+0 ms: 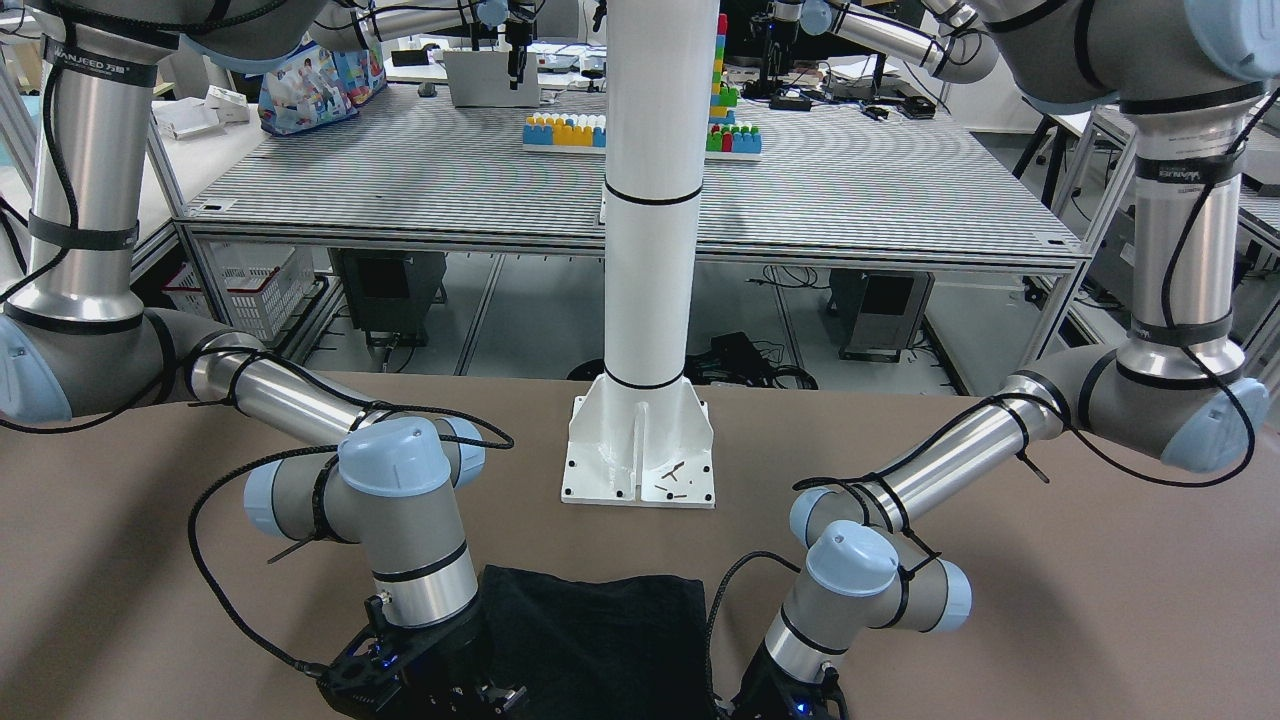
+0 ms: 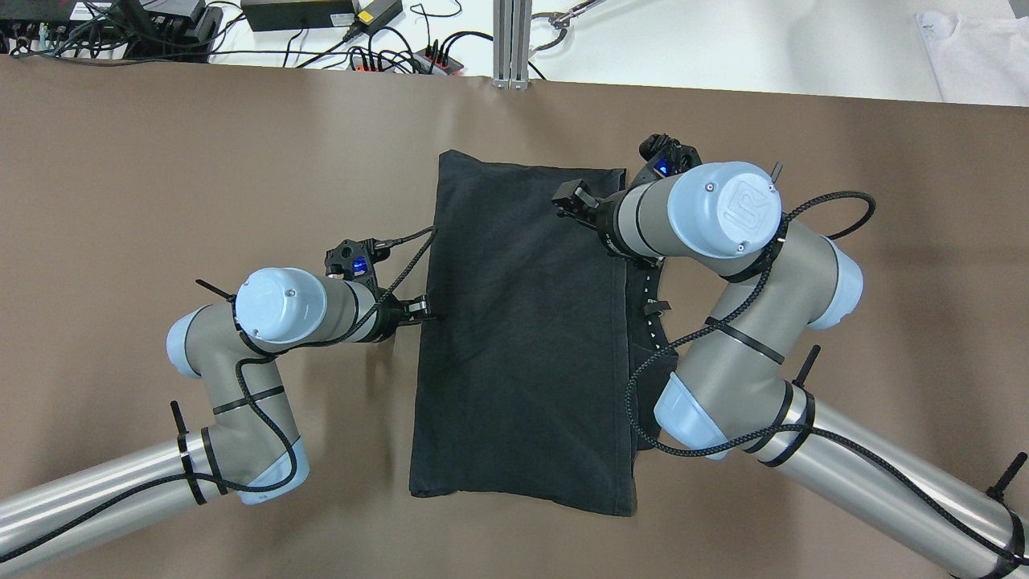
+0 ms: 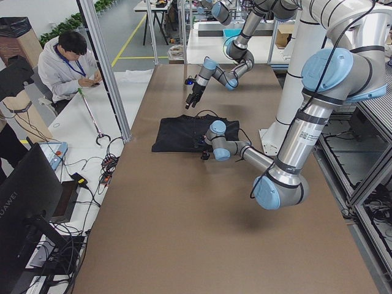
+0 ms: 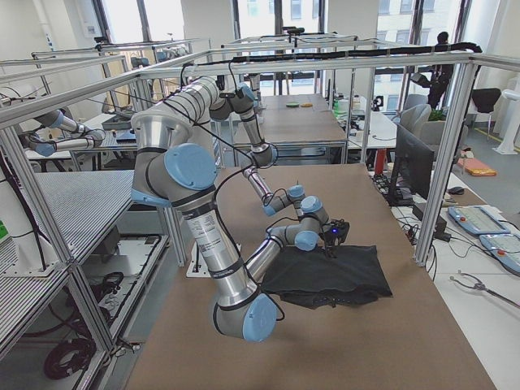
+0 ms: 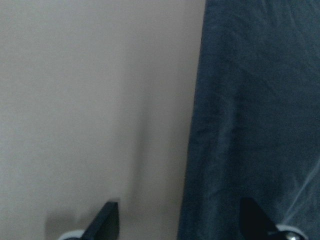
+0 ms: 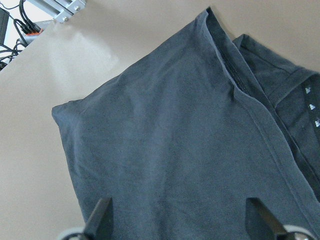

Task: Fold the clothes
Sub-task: 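Grasp the shirt edge nearest the left gripper while the right gripper holds the far corner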

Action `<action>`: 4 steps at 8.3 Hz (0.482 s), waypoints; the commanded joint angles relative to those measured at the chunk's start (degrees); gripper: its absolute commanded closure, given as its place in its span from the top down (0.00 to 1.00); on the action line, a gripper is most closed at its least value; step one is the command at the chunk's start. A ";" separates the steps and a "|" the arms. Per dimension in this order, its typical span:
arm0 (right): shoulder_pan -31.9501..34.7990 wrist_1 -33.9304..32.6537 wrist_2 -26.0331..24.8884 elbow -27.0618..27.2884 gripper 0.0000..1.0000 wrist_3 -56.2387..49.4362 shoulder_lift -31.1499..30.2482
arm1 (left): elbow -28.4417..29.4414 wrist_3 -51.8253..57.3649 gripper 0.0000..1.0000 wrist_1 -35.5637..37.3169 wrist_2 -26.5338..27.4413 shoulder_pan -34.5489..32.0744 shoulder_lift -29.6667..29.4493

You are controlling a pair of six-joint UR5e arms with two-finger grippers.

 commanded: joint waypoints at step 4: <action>-0.02 0.03 -0.02 0.17 0.93 -0.90 -0.61 | 0.89 0.23 0.00 0.03 0.43 0.25 -1.77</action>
